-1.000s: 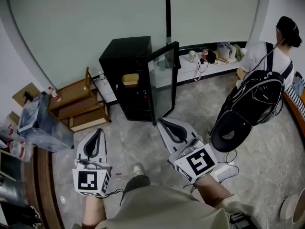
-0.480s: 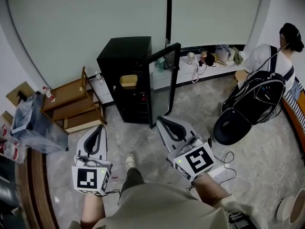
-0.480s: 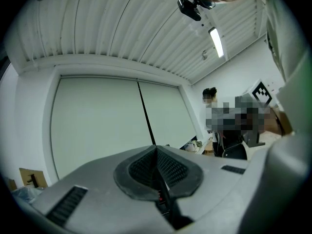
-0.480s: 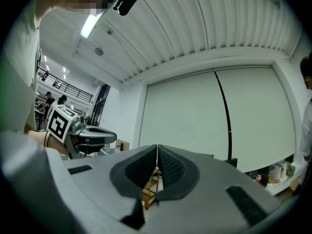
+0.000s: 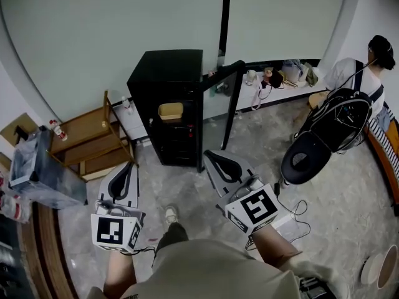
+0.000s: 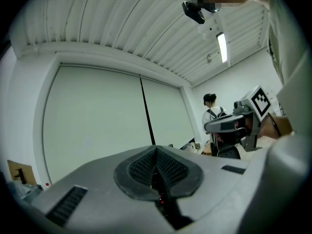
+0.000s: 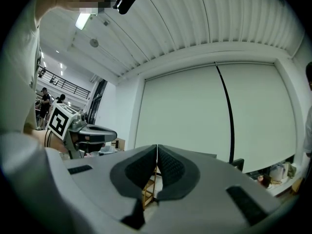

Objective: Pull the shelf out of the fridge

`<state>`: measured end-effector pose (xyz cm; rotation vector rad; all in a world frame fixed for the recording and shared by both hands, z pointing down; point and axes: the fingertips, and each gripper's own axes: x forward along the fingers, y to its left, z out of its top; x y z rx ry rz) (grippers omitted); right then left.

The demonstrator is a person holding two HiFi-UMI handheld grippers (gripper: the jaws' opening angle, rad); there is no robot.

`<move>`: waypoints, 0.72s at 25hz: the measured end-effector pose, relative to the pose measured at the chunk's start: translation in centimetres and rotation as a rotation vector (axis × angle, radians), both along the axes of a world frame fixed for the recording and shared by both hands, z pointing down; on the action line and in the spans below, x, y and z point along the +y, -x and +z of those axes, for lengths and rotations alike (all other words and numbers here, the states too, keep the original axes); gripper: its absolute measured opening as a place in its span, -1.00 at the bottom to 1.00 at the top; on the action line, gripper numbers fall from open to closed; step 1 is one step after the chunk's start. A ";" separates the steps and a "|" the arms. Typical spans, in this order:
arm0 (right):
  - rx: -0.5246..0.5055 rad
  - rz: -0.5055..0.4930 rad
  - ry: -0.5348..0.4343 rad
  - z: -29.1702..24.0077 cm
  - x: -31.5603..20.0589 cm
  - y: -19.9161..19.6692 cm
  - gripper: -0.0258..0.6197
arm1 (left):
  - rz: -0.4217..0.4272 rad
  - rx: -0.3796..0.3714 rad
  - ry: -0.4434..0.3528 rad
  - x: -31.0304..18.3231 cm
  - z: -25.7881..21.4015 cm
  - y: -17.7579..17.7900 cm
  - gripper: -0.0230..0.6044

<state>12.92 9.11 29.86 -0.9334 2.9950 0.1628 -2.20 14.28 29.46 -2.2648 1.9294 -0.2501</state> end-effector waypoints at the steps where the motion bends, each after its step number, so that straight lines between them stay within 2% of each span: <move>1: 0.003 0.006 0.002 0.1 -0.5 0.7 -0.93 | 0.005 -0.002 0.000 -0.6 0.0 0.7 -0.91; 6: 0.021 0.037 0.017 0.8 -3.0 4.4 -0.93 | 0.040 -0.001 0.008 -3.4 0.8 4.2 -0.91; 13: 0.044 0.080 0.063 0.8 -9.9 10.5 -0.93 | 0.085 -0.001 0.040 -10.5 0.5 10.1 -0.91; 18: -0.030 0.144 0.091 2.3 -12.5 14.4 -0.93 | 0.137 -0.005 0.051 -13.4 2.7 14.4 -0.91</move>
